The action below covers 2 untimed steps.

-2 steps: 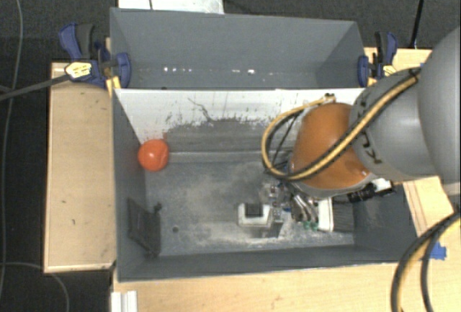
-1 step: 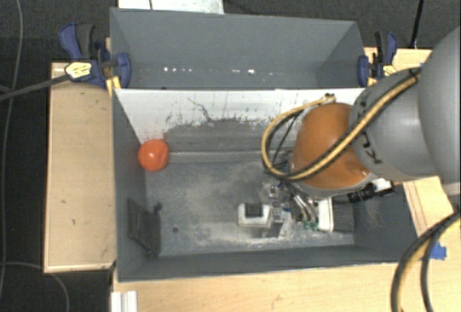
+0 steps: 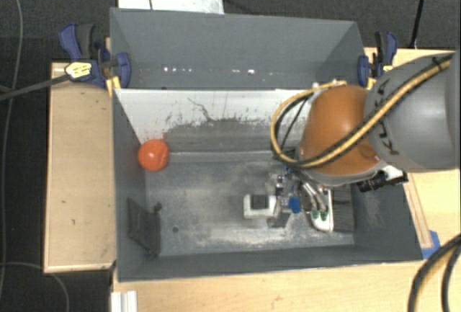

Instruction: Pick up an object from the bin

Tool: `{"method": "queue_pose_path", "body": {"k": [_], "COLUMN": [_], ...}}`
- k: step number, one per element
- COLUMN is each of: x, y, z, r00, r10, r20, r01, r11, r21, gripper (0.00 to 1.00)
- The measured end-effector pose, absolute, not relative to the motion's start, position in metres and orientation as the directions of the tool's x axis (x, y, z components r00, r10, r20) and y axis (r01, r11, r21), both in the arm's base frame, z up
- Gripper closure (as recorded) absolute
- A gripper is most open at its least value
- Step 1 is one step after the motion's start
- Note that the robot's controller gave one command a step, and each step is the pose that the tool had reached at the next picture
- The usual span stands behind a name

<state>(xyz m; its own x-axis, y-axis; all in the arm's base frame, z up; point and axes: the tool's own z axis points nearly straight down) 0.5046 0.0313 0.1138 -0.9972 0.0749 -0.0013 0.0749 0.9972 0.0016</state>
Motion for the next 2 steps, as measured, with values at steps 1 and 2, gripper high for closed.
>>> {"method": "queue_pose_path", "body": {"k": [1,2], "x": [0.504,0.511], "y": [0.032,0.028], "z": [0.155,0.21], "r00": [-0.996,-0.996], "r10": [0.091,0.095], "r20": [-0.01,-0.001], "r01": [0.091,0.095], "r11": [0.996,0.996], "r21": [0.003,0.002], "gripper": [1.0,1.0]}}
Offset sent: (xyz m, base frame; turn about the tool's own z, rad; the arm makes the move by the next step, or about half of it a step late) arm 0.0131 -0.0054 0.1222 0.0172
